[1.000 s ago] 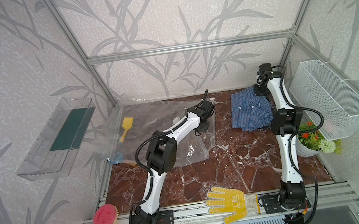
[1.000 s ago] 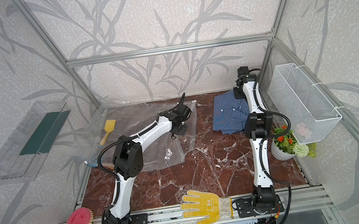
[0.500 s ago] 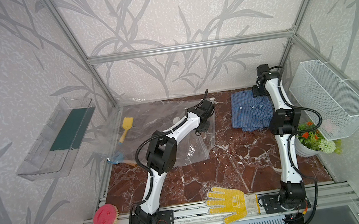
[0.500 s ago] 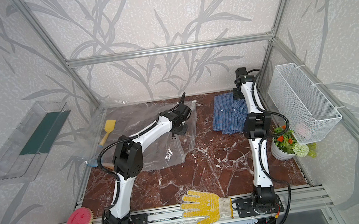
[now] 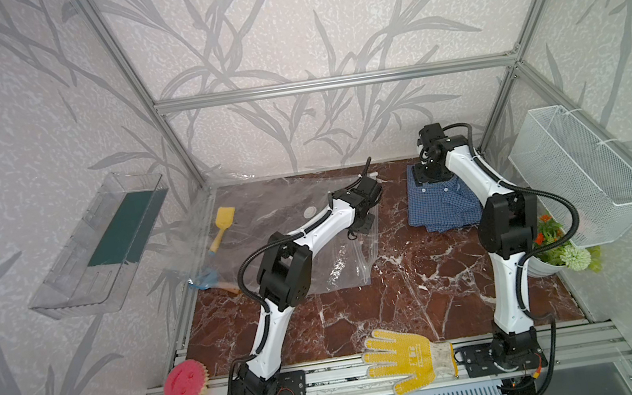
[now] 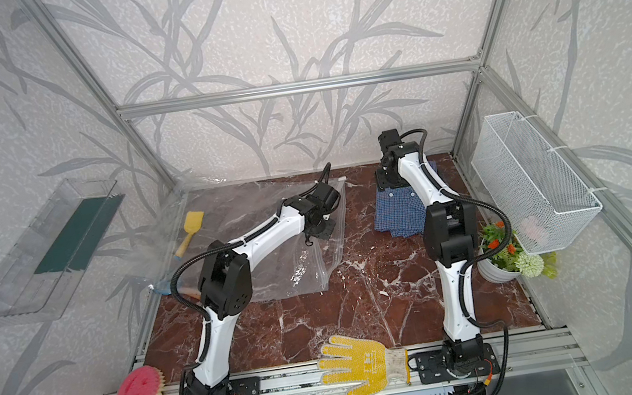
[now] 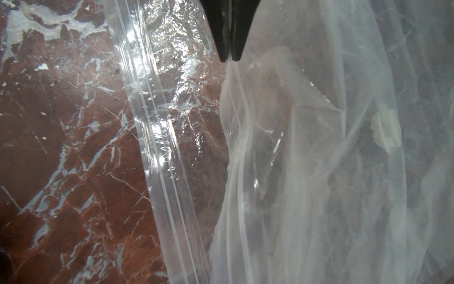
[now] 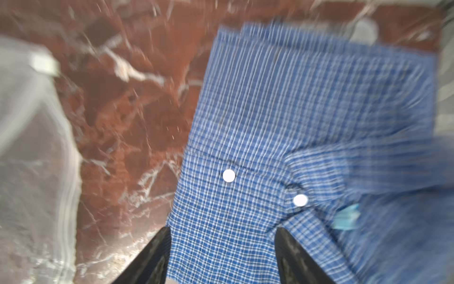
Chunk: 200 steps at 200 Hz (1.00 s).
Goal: Take the shirt out of the vacuum bag
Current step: Place the shirt at the center of the board, then adjust the shirt at the center of the board.
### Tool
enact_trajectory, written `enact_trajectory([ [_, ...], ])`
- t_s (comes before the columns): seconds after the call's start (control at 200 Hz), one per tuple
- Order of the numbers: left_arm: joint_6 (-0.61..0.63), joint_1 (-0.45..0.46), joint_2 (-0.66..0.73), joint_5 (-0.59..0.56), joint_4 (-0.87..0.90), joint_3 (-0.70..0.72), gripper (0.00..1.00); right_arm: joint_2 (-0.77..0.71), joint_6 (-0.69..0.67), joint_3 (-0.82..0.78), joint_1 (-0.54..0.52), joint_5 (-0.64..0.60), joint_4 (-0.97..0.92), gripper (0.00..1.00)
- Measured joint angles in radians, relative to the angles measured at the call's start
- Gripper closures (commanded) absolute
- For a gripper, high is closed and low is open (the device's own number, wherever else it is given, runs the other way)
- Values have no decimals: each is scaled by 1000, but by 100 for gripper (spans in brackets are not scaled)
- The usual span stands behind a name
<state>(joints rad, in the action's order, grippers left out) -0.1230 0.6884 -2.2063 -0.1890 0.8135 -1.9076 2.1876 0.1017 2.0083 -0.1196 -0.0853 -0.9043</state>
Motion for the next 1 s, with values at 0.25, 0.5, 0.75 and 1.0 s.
enact_trajectory([
  [0.25,0,2,58,-2,-23,46,100,105,5,-84,83,13,22,34],
  [0.5,0,2,78,-4,-23,65,100,184,-48,44,104,-10,4,36],
  [0.75,13,3,78,-3,-21,65,100,332,-151,303,100,16,-56,37],
  [1.0,16,5,78,-3,-22,64,100,379,-236,370,55,53,-64,39],
])
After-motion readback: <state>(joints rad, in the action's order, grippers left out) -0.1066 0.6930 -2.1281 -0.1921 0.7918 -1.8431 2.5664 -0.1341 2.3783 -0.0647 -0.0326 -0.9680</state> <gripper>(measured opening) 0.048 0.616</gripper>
